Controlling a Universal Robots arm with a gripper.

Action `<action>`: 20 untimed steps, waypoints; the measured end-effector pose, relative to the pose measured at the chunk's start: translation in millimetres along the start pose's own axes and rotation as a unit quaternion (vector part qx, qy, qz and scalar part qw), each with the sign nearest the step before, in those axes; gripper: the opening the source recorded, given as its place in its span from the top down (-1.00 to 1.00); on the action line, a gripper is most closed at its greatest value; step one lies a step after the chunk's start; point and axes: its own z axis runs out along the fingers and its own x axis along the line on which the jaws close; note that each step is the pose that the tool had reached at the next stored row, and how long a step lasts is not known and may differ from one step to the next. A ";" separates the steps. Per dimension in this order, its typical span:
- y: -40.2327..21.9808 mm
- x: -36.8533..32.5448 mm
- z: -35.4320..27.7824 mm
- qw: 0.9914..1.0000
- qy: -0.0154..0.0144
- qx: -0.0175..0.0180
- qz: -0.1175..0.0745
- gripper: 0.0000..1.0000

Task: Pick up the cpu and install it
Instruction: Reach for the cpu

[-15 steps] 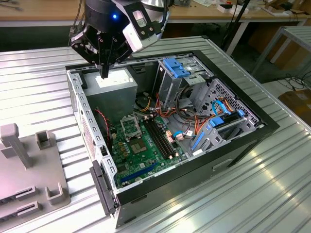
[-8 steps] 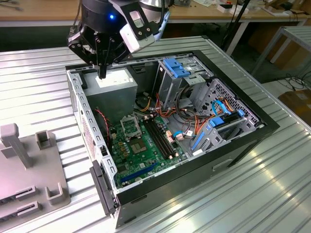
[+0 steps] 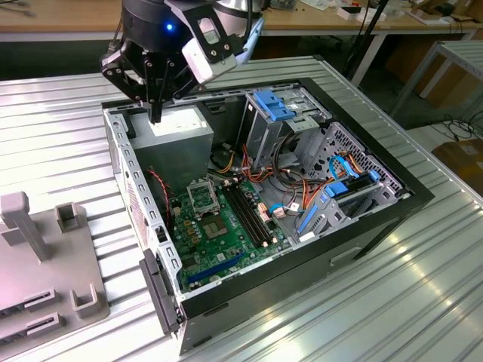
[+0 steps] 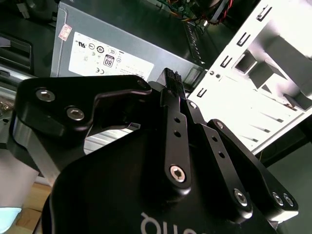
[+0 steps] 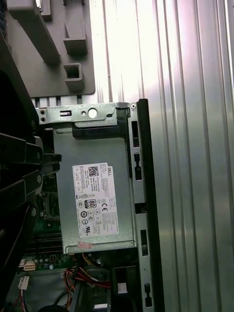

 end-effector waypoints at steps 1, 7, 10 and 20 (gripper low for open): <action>0.0 0.2 0.0 1.000 0.000 0.000 0.000 0.79; -0.1 0.5 0.0 1.000 0.000 0.000 0.000 0.79; -0.2 1.9 0.0 1.000 0.000 0.000 0.000 0.79; -1.8 22.6 0.7 1.000 0.000 0.000 0.000 0.79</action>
